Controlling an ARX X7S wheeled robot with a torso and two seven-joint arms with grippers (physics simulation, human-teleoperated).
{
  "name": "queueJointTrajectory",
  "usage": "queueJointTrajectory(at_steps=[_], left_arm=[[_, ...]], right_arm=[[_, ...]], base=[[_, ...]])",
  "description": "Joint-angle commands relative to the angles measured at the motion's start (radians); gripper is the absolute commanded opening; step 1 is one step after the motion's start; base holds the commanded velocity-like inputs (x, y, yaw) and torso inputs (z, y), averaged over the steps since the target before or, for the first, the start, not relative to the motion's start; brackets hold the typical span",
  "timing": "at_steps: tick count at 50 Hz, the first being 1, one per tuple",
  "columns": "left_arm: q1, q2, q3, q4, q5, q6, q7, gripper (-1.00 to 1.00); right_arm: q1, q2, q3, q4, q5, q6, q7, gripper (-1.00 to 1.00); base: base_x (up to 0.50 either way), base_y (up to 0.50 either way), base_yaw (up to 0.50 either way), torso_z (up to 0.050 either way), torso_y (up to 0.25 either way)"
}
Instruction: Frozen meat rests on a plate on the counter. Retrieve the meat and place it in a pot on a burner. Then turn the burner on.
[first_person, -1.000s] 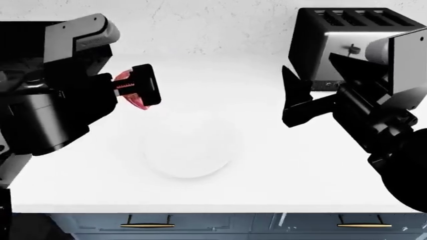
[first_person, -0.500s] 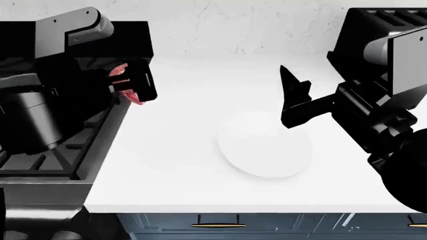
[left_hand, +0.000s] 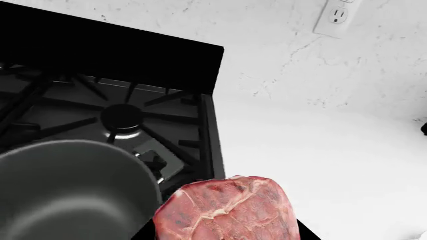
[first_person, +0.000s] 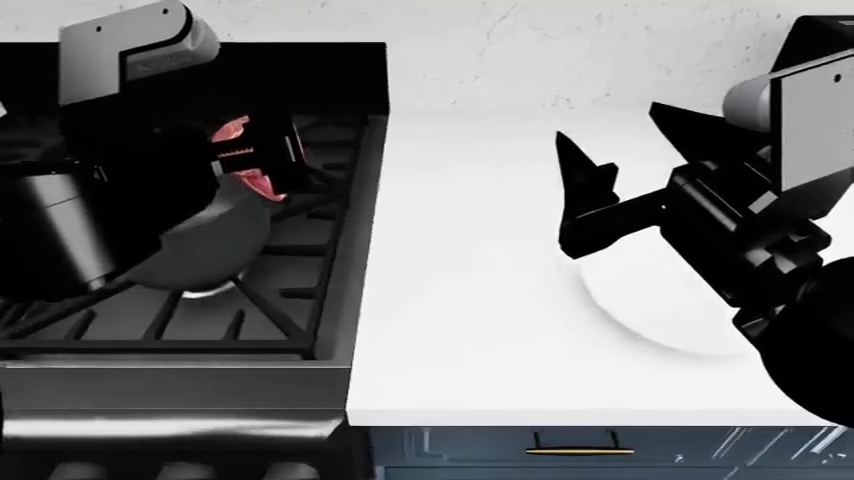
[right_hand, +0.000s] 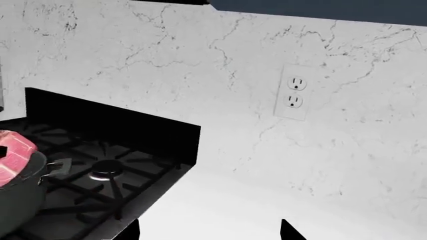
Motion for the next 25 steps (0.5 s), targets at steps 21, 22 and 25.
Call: queueJointTrajectory(at_steps=[21,22,25], left_arm=[[-0.062,-0.005,0.002,-0.025,0.004,0.022,0.008,-1.0],[-0.069,-0.001,0.008,-0.032,0.012,0.02,0.016,-1.0],[-0.093,0.012,0.021,-0.071,0.021,0.015,0.033,-1.0]], right_arm=[[-0.006,-0.005,0.004,-0.006,0.023,-0.013,0.022,1.0],[-0.007,-0.005,0.005,-0.005,0.025,-0.014,0.024,1.0],[-0.008,-0.005,0.005,-0.004,0.028,-0.014,0.024,1.0]], base=[[0.0,0.35,0.0,0.0,0.0],[0.0,0.0,0.0,0.0,0.0],[0.0,0.0,0.0,0.0,0.0]])
